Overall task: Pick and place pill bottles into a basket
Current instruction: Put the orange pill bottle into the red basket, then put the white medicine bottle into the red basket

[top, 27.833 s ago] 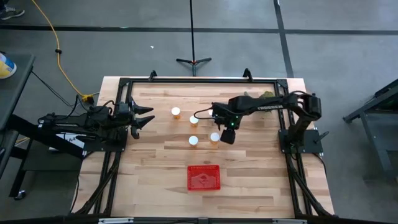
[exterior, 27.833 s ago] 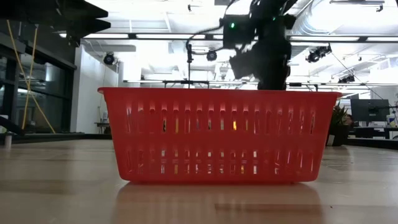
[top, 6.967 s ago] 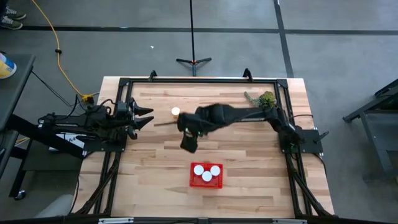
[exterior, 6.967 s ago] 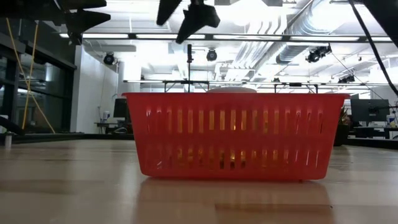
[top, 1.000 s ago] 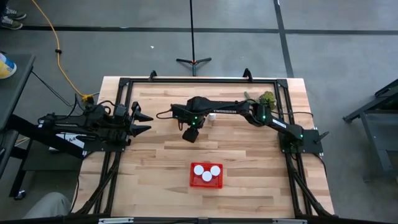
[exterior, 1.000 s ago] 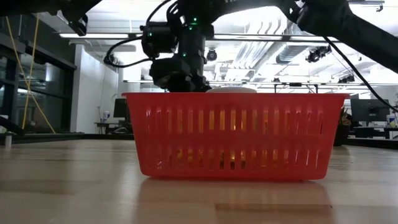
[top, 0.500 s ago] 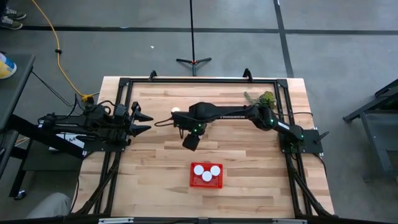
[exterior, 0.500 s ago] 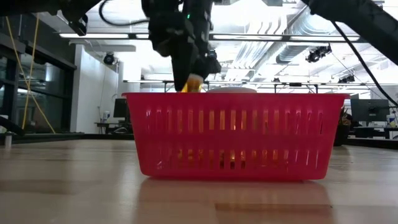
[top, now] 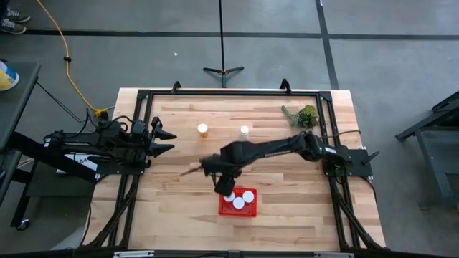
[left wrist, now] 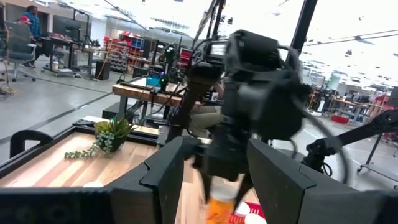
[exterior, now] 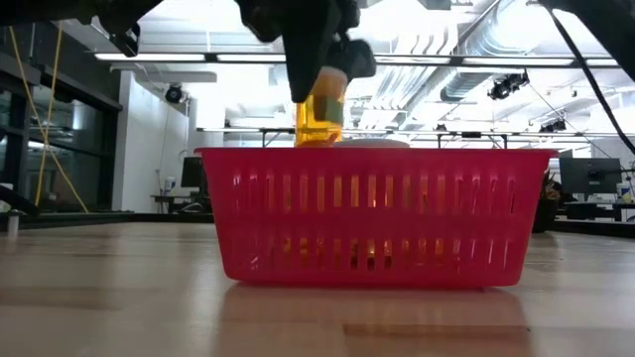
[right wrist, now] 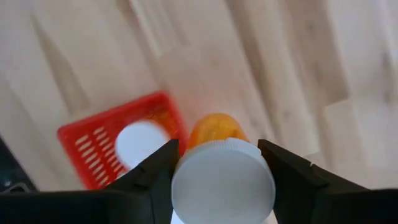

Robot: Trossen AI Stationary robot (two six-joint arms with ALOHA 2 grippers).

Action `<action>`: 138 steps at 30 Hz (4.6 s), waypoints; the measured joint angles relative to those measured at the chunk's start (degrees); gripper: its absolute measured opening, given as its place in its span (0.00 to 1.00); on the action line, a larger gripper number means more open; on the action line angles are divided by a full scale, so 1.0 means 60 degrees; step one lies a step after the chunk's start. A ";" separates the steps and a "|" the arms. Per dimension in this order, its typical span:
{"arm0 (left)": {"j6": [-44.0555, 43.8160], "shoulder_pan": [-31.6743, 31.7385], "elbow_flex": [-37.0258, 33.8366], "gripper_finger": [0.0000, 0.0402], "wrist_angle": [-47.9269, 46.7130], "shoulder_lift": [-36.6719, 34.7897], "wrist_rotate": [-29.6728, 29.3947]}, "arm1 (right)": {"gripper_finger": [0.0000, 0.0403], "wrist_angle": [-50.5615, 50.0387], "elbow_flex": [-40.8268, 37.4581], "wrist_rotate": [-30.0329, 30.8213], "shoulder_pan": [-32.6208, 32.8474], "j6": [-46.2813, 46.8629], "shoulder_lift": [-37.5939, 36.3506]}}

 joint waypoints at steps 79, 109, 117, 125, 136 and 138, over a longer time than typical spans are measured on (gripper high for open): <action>-0.0579 -0.0002 0.0000 0.53 -0.0117 0.0001 0.0051 | 0.56 -0.1051 -0.0146 0.1249 0.2916 0.2975 0.0003; -0.0579 -0.0002 0.0000 0.53 -0.0117 0.0003 0.0078 | 0.15 -0.1288 -0.0147 0.3368 0.1587 0.2140 0.0026; -0.0341 -0.0002 0.0000 0.53 -0.0113 0.0000 -0.0343 | 0.33 -0.1320 -0.0149 0.3219 0.0291 0.0547 0.0029; -0.0312 0.0000 0.0000 0.53 -0.0107 0.0001 -0.0363 | 0.60 -0.1437 -0.0149 0.2040 -0.1439 -0.1030 0.0033; -0.0141 -0.0002 0.0000 0.53 -0.0102 0.0001 -0.0328 | 0.76 -0.1434 -0.0149 0.1454 -0.3597 -0.2104 0.0033; -0.0077 -0.0004 0.0000 0.53 -0.0102 0.0002 -0.0212 | 0.76 -0.1320 -0.0146 0.1299 -0.3888 -0.2144 0.0090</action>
